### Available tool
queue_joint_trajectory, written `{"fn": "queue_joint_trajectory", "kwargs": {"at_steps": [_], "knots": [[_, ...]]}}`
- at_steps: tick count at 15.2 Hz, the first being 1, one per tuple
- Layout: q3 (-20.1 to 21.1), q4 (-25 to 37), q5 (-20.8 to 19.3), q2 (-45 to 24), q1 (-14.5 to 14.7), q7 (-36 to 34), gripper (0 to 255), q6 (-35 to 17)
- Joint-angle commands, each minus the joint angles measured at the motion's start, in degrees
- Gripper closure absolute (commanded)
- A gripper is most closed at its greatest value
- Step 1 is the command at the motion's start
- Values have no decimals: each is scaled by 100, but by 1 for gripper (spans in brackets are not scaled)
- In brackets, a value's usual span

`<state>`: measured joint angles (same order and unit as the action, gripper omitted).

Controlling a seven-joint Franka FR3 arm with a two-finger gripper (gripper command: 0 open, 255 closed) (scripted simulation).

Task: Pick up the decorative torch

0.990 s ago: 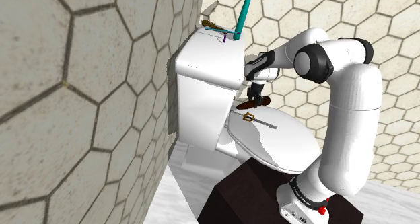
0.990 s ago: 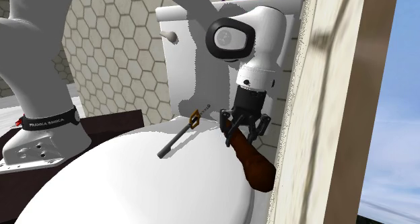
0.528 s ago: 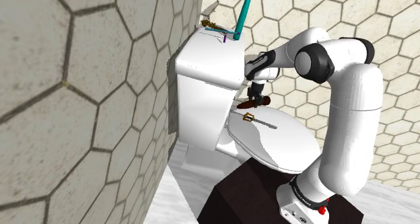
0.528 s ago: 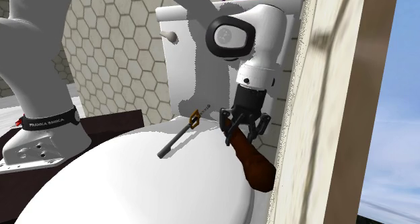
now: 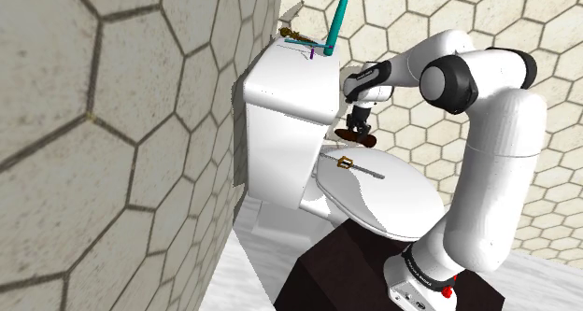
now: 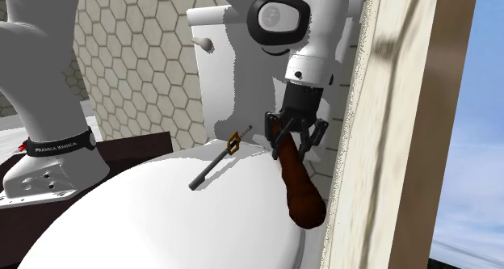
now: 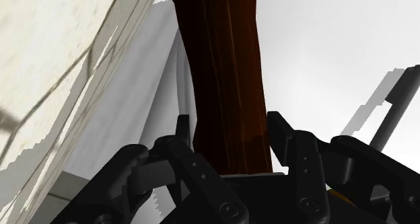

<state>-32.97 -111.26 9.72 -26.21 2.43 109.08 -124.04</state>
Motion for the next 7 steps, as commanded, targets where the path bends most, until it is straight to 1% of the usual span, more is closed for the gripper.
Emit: {"fn": "queue_joint_trajectory", "kwargs": {"at_steps": [1,5,7], "knots": [[-47,-1,-72,124,40,-36,255,107],[-119,67,-194,321,97,-94,255,348],[-122,70,-199,329,99,-97,255,358]]}}
